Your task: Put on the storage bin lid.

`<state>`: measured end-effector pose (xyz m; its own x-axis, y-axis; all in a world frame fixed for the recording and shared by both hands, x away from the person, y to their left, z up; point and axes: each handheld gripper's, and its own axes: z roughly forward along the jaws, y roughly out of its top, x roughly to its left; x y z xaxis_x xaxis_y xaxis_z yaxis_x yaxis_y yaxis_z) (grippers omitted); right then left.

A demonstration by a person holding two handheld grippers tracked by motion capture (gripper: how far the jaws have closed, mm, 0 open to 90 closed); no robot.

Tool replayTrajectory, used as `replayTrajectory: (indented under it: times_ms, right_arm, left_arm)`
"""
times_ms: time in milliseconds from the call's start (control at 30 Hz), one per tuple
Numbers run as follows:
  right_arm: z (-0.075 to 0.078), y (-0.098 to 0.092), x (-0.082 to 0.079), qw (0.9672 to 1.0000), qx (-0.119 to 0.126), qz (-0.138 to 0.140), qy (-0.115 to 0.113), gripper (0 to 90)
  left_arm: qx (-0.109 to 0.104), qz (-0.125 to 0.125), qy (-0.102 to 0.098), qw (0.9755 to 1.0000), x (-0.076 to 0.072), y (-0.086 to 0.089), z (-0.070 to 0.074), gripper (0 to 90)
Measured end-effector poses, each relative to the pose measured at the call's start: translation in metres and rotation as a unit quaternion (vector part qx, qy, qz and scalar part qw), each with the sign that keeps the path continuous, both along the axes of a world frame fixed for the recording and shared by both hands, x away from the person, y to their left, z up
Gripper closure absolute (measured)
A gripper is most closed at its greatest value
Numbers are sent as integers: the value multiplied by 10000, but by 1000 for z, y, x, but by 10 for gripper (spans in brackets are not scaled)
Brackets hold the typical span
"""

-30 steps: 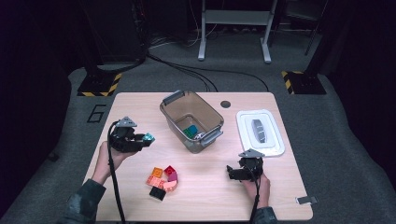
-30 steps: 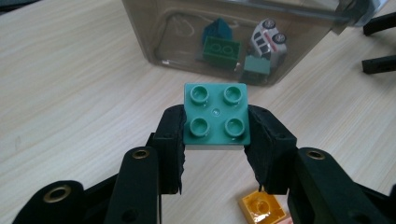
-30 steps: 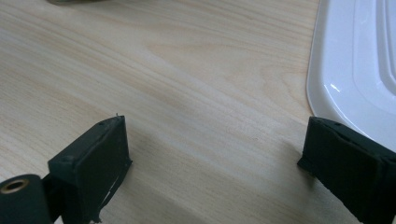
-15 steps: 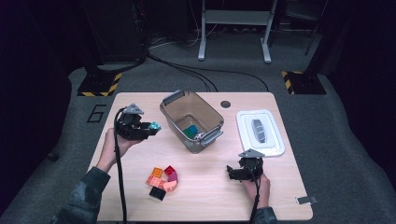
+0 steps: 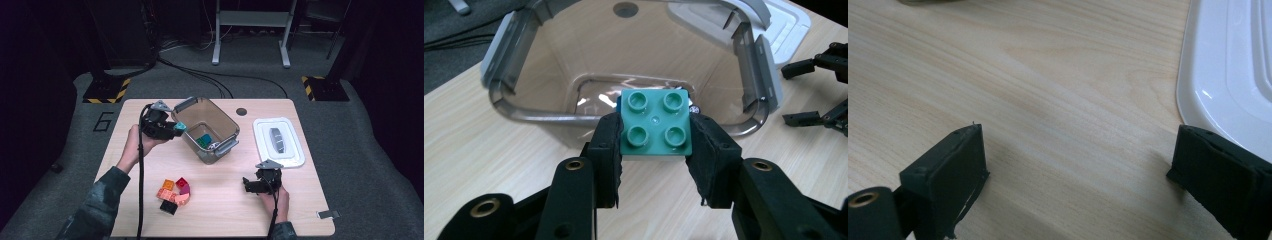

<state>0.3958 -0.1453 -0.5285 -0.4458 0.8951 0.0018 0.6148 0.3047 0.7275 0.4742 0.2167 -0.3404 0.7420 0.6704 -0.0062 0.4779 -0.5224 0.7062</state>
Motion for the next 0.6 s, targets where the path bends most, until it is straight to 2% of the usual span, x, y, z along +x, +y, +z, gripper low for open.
replayTrajectory:
  times_ms: [367,600]
  right_arm:
    - [0,0,0,10000,2,-1,-2,64]
    - [0,0,0,10000,0,3,-4,63]
  left_arm:
    - [31,-222,35,9997,4,-32,1,590]
    - [64,-339,203,9992,8,-51,-10,589]
